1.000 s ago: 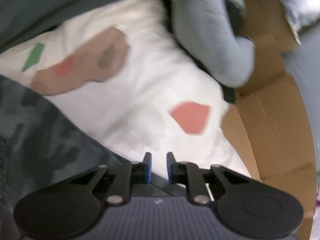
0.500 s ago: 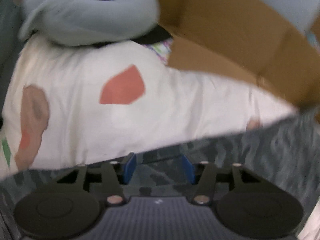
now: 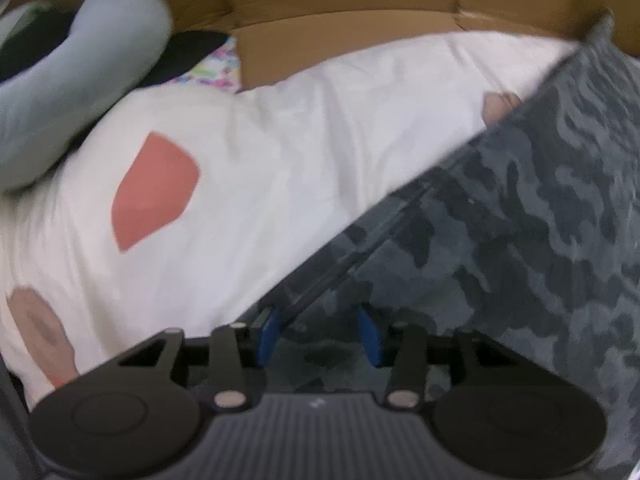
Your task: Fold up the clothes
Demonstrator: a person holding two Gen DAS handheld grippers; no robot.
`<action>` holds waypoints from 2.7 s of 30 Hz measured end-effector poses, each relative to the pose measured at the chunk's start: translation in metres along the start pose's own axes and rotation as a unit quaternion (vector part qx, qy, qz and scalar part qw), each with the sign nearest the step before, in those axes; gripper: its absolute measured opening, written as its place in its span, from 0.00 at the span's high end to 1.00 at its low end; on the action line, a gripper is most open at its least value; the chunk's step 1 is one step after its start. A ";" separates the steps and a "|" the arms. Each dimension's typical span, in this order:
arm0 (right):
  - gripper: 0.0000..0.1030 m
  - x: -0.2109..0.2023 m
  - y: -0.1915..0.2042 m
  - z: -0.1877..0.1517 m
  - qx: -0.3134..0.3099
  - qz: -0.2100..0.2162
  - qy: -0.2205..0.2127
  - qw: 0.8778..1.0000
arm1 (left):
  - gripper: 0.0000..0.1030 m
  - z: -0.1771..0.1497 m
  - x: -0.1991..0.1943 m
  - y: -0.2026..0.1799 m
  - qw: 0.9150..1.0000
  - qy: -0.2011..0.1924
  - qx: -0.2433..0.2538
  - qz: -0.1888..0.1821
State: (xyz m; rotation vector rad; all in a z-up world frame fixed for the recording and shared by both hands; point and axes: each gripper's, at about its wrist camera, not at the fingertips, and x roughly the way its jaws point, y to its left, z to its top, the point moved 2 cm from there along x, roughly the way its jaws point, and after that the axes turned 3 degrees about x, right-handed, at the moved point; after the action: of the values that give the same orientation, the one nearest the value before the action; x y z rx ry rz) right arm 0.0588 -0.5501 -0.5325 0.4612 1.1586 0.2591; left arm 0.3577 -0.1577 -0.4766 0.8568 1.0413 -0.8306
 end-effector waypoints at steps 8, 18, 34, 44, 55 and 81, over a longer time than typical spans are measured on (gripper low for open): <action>0.49 0.000 -0.010 -0.008 0.022 0.002 -0.007 1.000 | 0.96 0.003 -0.018 0.004 0.999 -0.035 0.023 0.008; 0.50 0.000 -0.015 -0.007 0.043 -0.004 -0.034 0.998 | 0.96 0.007 0.006 0.008 0.999 -0.043 -0.005 0.023; 0.49 -0.013 -0.036 -0.002 0.089 -0.036 -0.101 0.990 | 0.84 0.024 -0.022 -0.032 0.996 -0.084 -0.022 0.015; 0.87 0.001 -0.050 0.001 0.119 -0.035 -0.132 0.983 | 0.83 0.087 -0.031 -0.122 0.990 -0.124 0.029 -0.053; 1.00 -0.026 -0.050 -0.009 0.112 -0.033 -0.163 0.980 | 0.76 0.169 -0.013 -0.230 0.978 -0.154 0.101 -0.095; 0.92 -0.009 -0.041 -0.013 0.108 -0.084 -0.137 0.981 | 0.73 0.287 0.045 -0.308 0.977 -0.173 0.101 -0.079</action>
State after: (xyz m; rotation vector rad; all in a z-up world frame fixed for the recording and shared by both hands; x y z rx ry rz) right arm 0.0416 -0.5869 -0.5494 0.5678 0.9516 -0.0782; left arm 0.2040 -0.5513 -0.5022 0.7702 0.7313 -1.1888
